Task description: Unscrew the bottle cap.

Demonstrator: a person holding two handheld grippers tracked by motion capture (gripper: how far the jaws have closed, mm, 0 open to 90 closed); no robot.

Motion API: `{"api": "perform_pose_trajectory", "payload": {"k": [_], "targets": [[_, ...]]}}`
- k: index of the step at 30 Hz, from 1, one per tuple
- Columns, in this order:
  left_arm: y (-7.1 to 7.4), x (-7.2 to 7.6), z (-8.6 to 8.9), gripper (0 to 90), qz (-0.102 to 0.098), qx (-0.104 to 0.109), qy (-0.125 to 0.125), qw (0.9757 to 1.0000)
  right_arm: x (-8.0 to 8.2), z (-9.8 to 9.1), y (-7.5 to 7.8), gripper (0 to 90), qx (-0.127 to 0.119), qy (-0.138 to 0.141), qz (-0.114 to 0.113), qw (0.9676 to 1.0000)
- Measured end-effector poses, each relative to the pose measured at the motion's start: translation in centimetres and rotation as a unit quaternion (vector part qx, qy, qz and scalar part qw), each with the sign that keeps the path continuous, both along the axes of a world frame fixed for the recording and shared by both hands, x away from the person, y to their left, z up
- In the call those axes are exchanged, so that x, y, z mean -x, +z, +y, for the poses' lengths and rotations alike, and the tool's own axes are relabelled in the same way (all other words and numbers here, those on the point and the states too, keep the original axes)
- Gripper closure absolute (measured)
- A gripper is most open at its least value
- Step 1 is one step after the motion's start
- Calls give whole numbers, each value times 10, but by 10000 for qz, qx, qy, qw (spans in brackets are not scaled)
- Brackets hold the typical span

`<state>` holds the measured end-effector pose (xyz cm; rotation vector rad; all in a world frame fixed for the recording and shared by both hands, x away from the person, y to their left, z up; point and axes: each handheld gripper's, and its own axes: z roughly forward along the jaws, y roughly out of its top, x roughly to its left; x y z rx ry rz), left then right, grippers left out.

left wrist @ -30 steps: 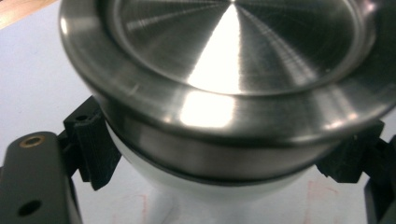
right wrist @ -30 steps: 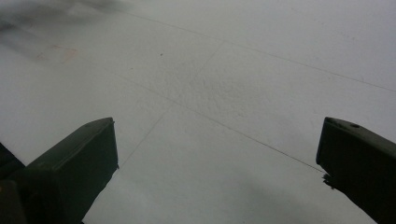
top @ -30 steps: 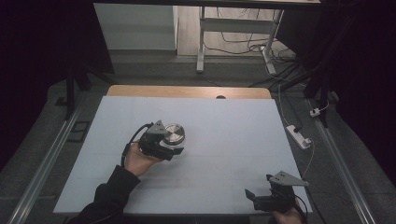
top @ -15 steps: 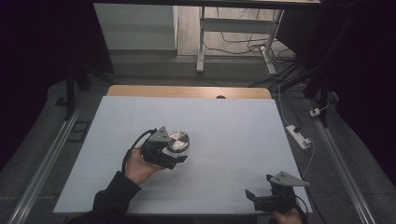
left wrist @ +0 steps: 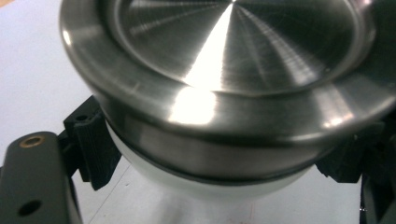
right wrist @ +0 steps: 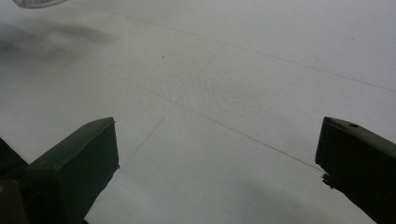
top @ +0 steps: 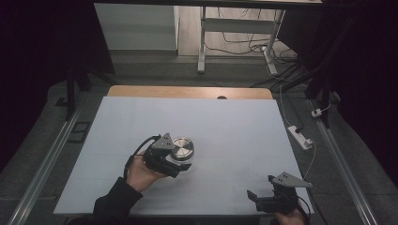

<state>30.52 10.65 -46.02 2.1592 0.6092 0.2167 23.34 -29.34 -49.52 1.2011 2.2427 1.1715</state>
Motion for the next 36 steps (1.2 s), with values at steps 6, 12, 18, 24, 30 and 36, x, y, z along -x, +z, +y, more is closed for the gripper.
{"api": "perform_pose_trajectory", "payload": {"k": [6, 12, 18, 24, 30, 36], "targets": [[1, 2, 0, 155, 12, 41, -35, 10000, 1, 1, 3, 0, -51, 26, -42, 10000], [1, 5, -2, 155, 0, 65, -77, 9999, 1, 7, 11, 0, -193, 182, -122, 9996], [-1, 7, -4, 155, -22, -5, -87, 10000, 1, 19, 21, 0, -189, 418, -234, 9987], [-2, 8, -6, 155, -28, -49, -106, 9999, -1, 34, 29, 0, -137, 745, -357, 9965], [-2, 9, -7, 155, -33, -44, -112, 9999, -8, 50, 37, 0, -204, 1040, -387, 9936], [-3, 9, -7, 154, -43, -51, -105, 9999, -19, 65, 45, 0, -302, 1365, -402, 9894]]}}
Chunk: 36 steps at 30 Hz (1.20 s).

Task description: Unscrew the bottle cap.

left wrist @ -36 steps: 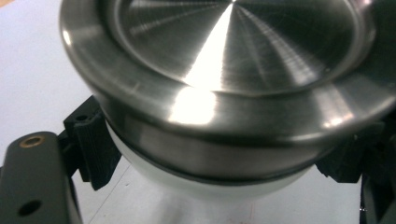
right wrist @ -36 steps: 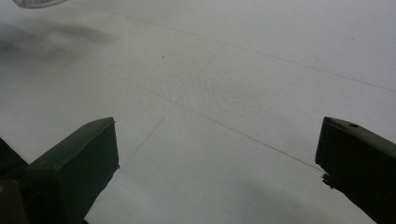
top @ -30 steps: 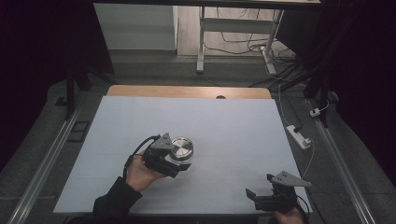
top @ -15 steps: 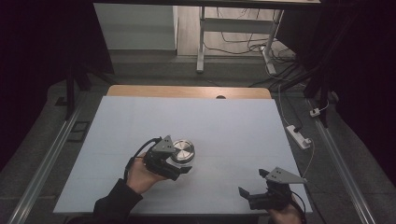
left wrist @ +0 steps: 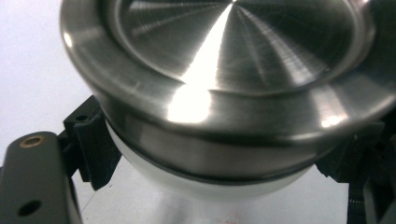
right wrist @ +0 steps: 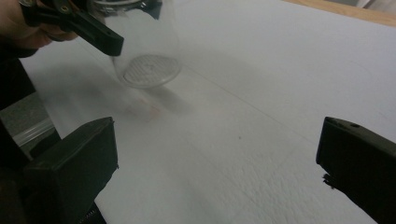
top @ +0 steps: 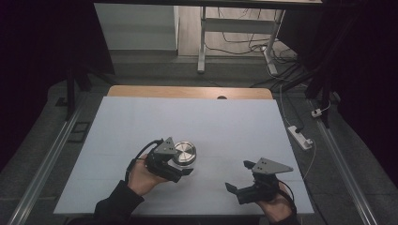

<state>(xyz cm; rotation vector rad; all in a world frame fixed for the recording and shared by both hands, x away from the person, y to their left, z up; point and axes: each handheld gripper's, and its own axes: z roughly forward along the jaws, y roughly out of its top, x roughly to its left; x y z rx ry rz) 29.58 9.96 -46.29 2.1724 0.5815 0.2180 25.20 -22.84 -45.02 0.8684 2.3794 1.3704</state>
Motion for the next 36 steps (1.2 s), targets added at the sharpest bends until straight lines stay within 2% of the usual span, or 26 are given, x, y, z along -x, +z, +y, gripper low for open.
{"api": "perform_pose_trajectory", "payload": {"k": [6, 12, 21, 24, 31, 36], "targets": [[-1, 0, 0, 155, 10, 9, -21, 10000, -7, 9, 5, 0, 18, 73, 21, 10000], [-2, 0, -1, 155, 28, 29, -36, 10000, -17, 26, 13, 4, -59, 312, 142, 9994], [-2, 0, -1, 155, 12, 32, -28, 10000, -32, 55, 23, 0, 128, 284, 91, 9995], [-2, -1, -2, 155, 14, 30, -38, 10000, -34, 64, 27, 0, 191, 284, 2, 9994], [-3, -1, -3, 155, 27, 6, -46, 10000, -40, 82, 37, 0, 189, 415, -7, 9990], [-5, -2, -4, 155, 45, -4, -23, 10000, -42, 93, 38, 0, 264, 512, 21, 9983]]}}
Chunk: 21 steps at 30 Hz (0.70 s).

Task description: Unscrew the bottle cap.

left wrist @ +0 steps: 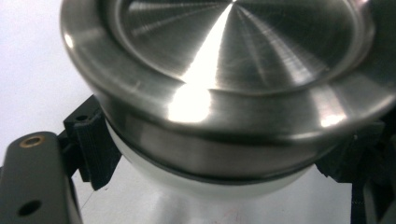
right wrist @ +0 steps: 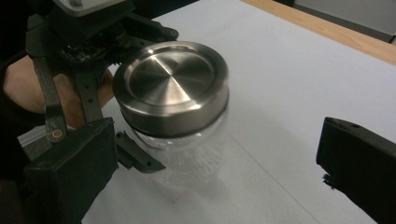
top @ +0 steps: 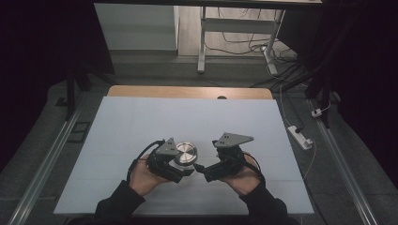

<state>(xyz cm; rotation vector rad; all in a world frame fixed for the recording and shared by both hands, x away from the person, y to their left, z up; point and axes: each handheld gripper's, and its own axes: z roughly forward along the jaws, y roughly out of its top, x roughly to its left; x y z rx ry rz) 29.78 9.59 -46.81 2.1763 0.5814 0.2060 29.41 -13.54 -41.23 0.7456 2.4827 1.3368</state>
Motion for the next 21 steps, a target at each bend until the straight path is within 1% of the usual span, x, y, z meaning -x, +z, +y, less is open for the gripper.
{"api": "perform_pose_trajectory", "payload": {"k": [4, 8, 11, 15, 16, 18, 19, 21], "targets": [[-1, 0, -1, 155, 3, -29, -3, 10000, -2, 8, -1, 0, 6, 74, 14, 10000], [-1, -1, -2, 155, 13, 13, 34, 10000, -6, 15, -2, 0, 18, 99, 28, 9999], [-2, -1, -3, 155, 22, 0, 64, 10000, -9, 26, -2, 0, -9, 153, 26, 9999], [-2, -1, -3, 155, 9, -34, 77, 10000, -11, 39, -3, 0, 99, 226, 7, 9997], [-2, -1, -3, 155, 9, -34, 77, 10000, -12, 43, -4, 0, 140, 208, 22, 9997], [-2, 0, -3, 155, 3, -40, 74, 10000, -13, 45, -5, 0, 159, 225, 6, 9996], [-2, 0, -3, 155, 4, -40, 73, 10000, -14, 50, -7, 19, 184, 195, 10, 9996], [-2, 0, -3, 155, 4, -41, 69, 10000, -14, 52, -9, 43, 211, 204, 3, 9996]]}}
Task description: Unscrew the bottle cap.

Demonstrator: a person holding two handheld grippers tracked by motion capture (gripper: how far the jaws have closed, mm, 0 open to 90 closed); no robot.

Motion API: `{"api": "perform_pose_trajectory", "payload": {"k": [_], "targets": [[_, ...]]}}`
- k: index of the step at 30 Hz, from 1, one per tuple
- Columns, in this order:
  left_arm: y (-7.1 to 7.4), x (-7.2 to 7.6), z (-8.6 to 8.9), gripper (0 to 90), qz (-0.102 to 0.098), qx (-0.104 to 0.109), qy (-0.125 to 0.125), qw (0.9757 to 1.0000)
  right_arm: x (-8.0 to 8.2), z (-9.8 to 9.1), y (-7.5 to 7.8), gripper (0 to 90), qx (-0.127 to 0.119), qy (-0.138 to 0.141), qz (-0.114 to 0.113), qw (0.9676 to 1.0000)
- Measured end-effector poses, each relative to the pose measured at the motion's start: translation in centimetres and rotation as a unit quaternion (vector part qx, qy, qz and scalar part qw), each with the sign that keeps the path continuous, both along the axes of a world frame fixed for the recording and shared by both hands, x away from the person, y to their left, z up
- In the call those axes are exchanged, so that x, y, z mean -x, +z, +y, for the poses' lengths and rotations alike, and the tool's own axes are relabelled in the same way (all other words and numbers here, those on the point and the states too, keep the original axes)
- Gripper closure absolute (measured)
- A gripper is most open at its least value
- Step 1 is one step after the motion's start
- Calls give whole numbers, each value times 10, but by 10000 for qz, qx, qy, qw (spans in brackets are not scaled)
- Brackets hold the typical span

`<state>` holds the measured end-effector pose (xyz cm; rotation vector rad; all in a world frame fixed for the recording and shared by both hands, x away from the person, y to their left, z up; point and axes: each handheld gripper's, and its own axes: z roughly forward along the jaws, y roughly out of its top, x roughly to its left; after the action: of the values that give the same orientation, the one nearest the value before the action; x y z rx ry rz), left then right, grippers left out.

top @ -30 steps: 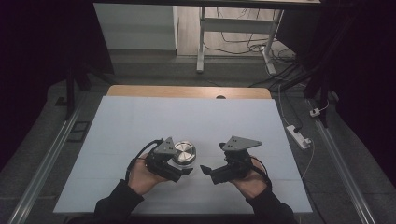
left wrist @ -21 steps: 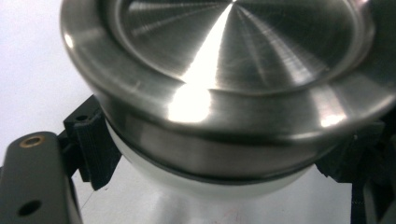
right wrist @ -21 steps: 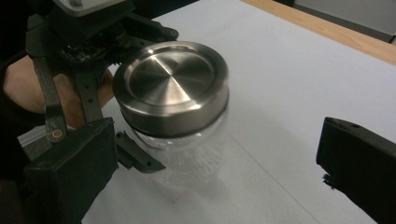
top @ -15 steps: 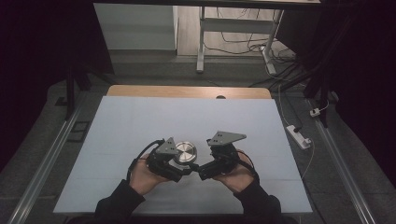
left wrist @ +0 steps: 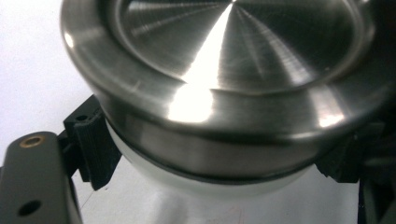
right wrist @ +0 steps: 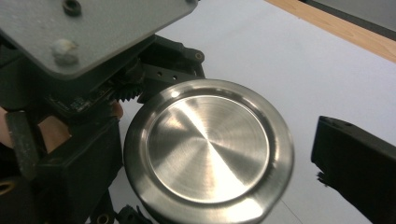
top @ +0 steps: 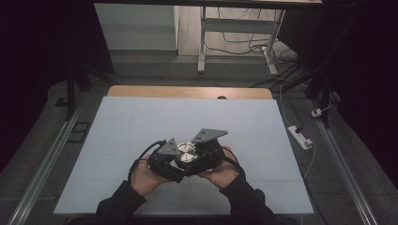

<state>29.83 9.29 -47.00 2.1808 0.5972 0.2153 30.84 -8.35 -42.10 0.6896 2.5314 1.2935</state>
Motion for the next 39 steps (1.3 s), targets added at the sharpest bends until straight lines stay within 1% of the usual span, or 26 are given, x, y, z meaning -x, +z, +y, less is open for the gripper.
{"api": "perform_pose_trajectory", "payload": {"k": [3, 4, 9, 12, 13, 14, 15, 16, 17, 18, 19, 20, 22, 23, 24, 25, 26, 27, 29, 30, 32, 34, 35, 36, 37, 39], "targets": [[0, 0, 0, 155, 4, 3, -5, 10000, 1, 2, -1, 148, -51, 29, -55, 10000], [0, 0, 0, 155, 1, -4, -28, 10000, 1, 1, -1, 183, -79, 133, -46, 9999], [1, -1, 2, 155, 15, 35, -163, 9999, 3, 1, -1, 186, -63, 233, -164, 9996], [3, -1, 4, 155, 61, 114, -443, 9989, 1, -3, 2, 187, -147, 549, -134, 9983], [3, -1, 4, 155, 61, 114, -443, 9989, 1, -3, 2, 187, -147, 549, -134, 9983], [4, -2, 6, 155, 85, 125, -639, 9978, -2, -6, 3, 187, -217, 808, -63, 9965], [4, -2, 6, 155, 85, 125, -639, 9978, -4, -8, 3, 187, -265, 968, 12, 9949], [4, -1, 6, 155, 124, 175, -812, 9965, -6, -10, 3, 187, -302, 1145, 84, 9929], [4, -1, 6, 155, 124, 175, -812, 9965, -9, -12, 3, 187, -337, 1340, 140, 9903], [4, -1, 6, 155, 125, 206, -1003, 9947, -12, -14, 3, 186, -369, 1545, 196, 9871], [4, -1, 6, 155, 125, 206, -1003, 9947, -14, -16, 3, 186, -390, 1771, 249, 9831], [5, 0, 5, 155, 110, 184, -1202, 9925, -17, -17, 2, 186, -437, 1992, 270, 9786], [5, 1, 4, 155, 94, 172, -1332, 9909, -21, -20, 1, 186, -514, 2412, 313, 9686], [5, 1, 4, 155, 94, 172, -1332, 9909, -21, -20, 1, 186, -514, 2412, 313, 9686], [5, 2, 3, 155, 92, 172, -1338, 9908, -23, -21, 1, 186, -521, 2592, 323, 9639], [5, 2, 2, 155, 101, 169, -1344, 9907, -24, -22, 0, 185, -509, 2668, 299, 9619], [5, 1, 3, 155, 96, 184, -1292, 9914, -25, -22, 0, 176, -541, 2653, 369, 9619], [5, 1, 3, 155, 85, 189, -1217, 9923, -24, -22, 1, 134, -580, 2534, 417, 9647], [6, 0, 5, 155, 75, 220, -995, 9948, -22, -22, 7, 49, -593, 2238, 419, 9719], [6, 0, 7, 155, 69, 239, -887, 9957, -20, -22, 11, 35, -605, 2081, 369, 9755], [7, -1, 10, 155, 40, 242, -656, 9975, -15, -22, 20, 12, -514, 1615, 217, 9853], [8, -1, 11, 155, -3, 235, -412, 9989, -8, -21, 26, 10, -399, 1216, 106, 9917], [8, -1, 11, 155, -3, 235, -412, 9989, -5, -19, 27, 12, -344, 1048, 58, 9939], [9, -1, 12, 155, -52, 203, -267, 9994, -2, -17, 27, 22, -287, 879, -5, 9957], [9, -1, 12, 155, -52, 203, -267, 9994, 1, -14, 26, 34, -218, 727, -64, 9971], [10, 0, 11, 155, -79, 152, -61, 9998, 5, -7, 23, 55, -106, 473, -159, 9987]]}}
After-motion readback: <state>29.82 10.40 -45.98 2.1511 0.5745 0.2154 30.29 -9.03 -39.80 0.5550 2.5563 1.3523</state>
